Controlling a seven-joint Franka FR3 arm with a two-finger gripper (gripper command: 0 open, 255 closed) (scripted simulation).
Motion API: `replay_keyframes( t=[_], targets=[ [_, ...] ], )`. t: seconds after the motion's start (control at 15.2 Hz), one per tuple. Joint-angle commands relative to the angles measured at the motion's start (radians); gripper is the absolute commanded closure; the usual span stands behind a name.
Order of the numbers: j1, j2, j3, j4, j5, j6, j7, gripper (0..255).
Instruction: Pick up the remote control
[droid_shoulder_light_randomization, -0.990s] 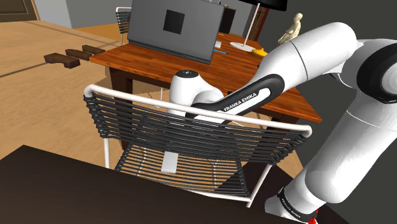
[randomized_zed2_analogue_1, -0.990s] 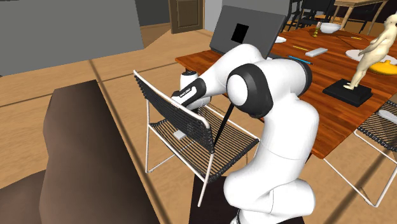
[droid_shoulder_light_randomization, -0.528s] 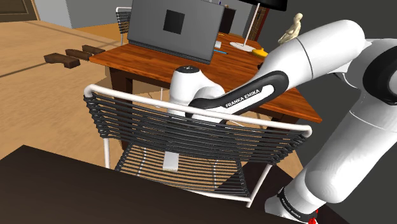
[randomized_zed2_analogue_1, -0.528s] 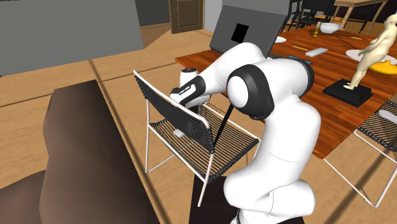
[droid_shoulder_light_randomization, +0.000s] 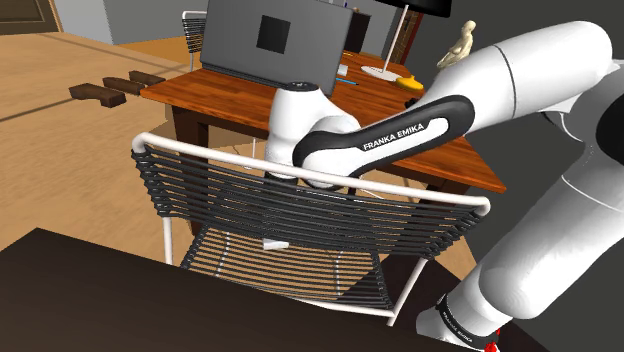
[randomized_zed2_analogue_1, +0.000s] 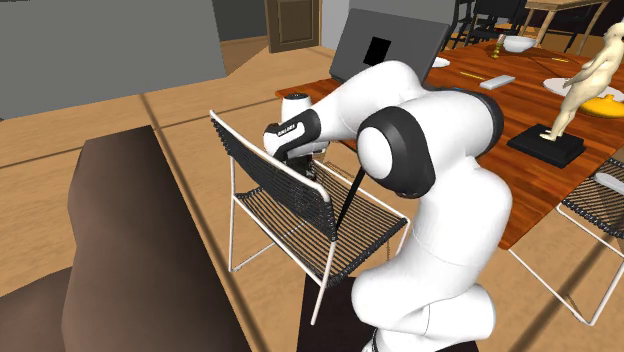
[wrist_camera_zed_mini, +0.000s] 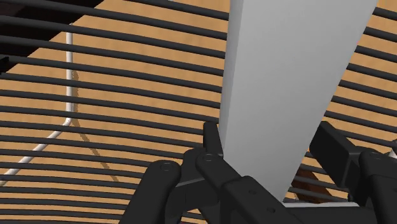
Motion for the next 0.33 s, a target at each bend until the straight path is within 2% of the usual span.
replay_keyframes(
  t=[0.0, 0.26],
  targets=[
    [-0.002, -0.017, -0.001, 0.013, 0.013, -0.027, -0.010, 255],
    [-0.003, -0.035, -0.002, 0.027, 0.026, -0.056, -0.019, 255]
  ],
)
